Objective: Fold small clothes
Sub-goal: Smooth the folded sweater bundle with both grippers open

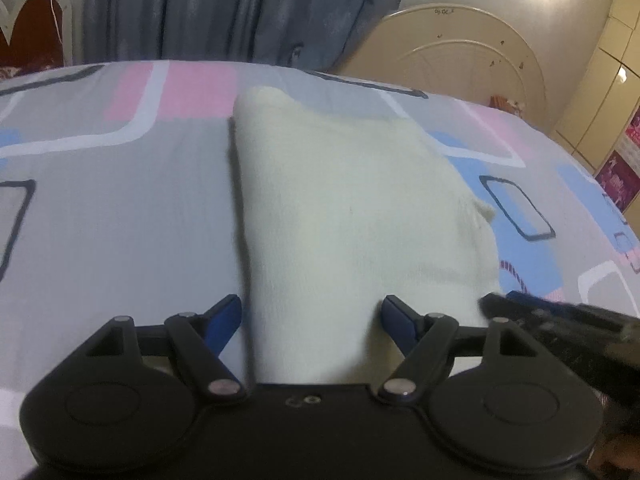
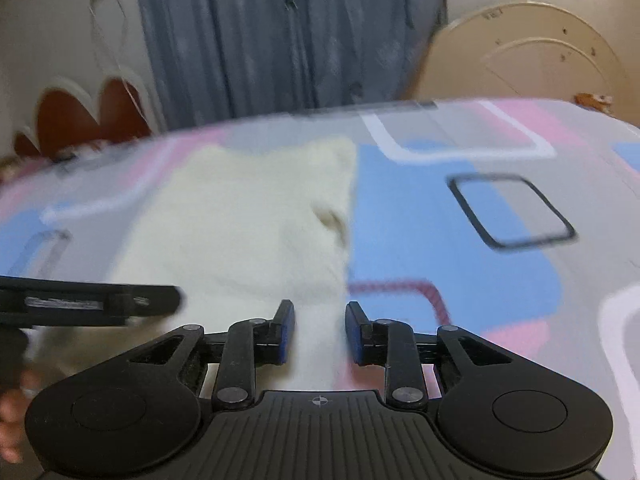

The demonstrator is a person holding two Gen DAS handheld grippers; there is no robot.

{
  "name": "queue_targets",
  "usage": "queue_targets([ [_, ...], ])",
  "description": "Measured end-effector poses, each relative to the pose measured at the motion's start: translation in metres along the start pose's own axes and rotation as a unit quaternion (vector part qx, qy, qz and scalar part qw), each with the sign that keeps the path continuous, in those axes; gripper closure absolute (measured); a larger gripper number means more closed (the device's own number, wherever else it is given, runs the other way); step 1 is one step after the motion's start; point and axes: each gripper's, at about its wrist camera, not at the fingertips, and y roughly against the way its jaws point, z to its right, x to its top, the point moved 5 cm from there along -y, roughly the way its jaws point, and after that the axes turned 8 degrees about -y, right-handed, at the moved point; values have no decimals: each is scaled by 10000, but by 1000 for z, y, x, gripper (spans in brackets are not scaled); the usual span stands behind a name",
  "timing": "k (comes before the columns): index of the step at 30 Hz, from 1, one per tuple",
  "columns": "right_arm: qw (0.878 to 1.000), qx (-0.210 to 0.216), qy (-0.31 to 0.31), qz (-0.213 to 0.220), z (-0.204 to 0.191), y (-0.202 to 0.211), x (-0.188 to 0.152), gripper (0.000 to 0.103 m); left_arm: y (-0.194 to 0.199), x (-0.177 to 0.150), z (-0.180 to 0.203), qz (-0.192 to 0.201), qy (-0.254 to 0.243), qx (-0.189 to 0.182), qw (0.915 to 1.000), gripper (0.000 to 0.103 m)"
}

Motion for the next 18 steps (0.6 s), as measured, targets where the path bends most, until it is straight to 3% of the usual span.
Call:
queue_targets([
  [4,9999,-21,18,151,-3,25,-5,75,17,-7,1,-7,-22,22,10000,27],
  [9,9992,-338,1,-232,2,25,-22,75,22,-22,4,-188,-24,5,9998,24],
  [14,9988,-444,-181,-103,2,43,-25,75,26,-27,6,-213,30,41,9998,24],
  [18,9982,-513,-194,-245,4,47,-29,75,35,-27,9,-161,63,-53,9998,25],
])
